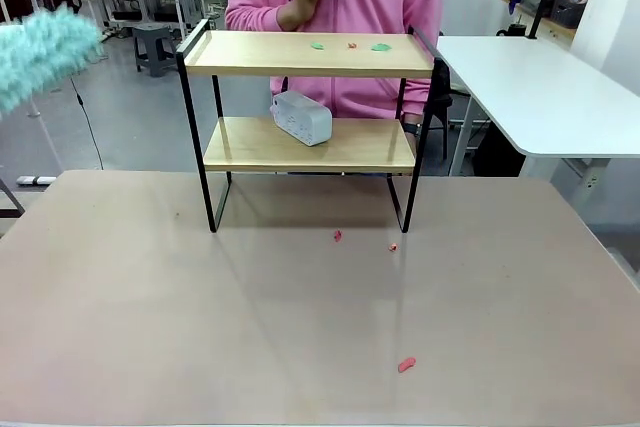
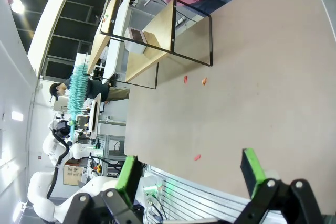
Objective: Clean the shelf.
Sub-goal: Clean the remaining tier of the Shelf with the Duster once objects are removed.
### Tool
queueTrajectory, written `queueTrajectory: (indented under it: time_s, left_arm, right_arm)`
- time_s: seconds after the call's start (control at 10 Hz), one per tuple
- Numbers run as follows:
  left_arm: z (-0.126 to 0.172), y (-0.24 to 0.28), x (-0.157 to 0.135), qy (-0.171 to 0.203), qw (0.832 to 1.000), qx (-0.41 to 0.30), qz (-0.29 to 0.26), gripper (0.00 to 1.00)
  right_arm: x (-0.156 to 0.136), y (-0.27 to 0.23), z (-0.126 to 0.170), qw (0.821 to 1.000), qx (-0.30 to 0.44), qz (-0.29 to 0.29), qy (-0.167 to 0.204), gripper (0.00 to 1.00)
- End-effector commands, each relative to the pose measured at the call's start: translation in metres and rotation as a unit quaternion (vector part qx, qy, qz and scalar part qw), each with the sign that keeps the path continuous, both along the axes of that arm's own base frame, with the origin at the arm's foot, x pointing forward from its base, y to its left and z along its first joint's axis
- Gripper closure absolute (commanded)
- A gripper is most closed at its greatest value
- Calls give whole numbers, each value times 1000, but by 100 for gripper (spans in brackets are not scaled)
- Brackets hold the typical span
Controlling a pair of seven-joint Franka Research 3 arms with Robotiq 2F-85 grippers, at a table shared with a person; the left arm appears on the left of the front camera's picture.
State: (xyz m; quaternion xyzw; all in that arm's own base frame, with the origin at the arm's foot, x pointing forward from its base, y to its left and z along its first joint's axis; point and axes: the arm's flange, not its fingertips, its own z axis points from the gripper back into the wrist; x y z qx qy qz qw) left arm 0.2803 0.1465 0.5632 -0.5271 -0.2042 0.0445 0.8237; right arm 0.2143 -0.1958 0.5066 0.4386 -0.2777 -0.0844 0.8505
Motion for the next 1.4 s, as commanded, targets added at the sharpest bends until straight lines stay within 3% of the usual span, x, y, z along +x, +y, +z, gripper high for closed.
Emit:
queueTrajectory:
  time_s: [0.0, 0.1, 0.2, 0.4, 0.5, 0.6, 0.9, 1.0, 1.2, 1.3]
  left_arm:
    - [78, -41, 11, -5, 999, 22, 50, 88]
    - [109, -59, 26, 3, 998, 16, 57, 88]
    - [129, -90, 37, 24, 999, 24, 2, 88]
    - [126, -149, 52, 38, 997, 66, -25, 88]
    - [118, -167, 53, 64, 994, 76, -54, 88]
    - [139, -139, 39, 25, 999, 45, -16, 88]
    - [139, -139, 39, 25, 999, 45, -16, 88]
    - [134, -144, 46, 33, 998, 48, -26, 88]
    - [145, -177, 58, -13, 998, 44, 34, 88]
    - [151, -199, 67, -8, 998, 57, 41, 88]
  right_arm:
    - [2, 0, 2, 1000, 3, 3, -17, 0]
    - [2, 0, 2, 1000, 3, 3, -17, 0]
    - [2, 0, 2, 1000, 3, 3, -17, 0]
    - [2, 0, 2, 1000, 3, 3, -17, 0]
    - [2, 0, 2, 1000, 3, 3, -17, 0]
    - [2, 0, 2, 1000, 3, 3, -17, 0]
    - [2, 0, 2, 1000, 3, 3, -17, 0]
    - [2, 0, 2, 1000, 3, 3, -17, 0]
    - [2, 0, 2, 1000, 3, 3, -17, 0]
    - [2, 0, 2, 1000, 3, 3, -17, 0]
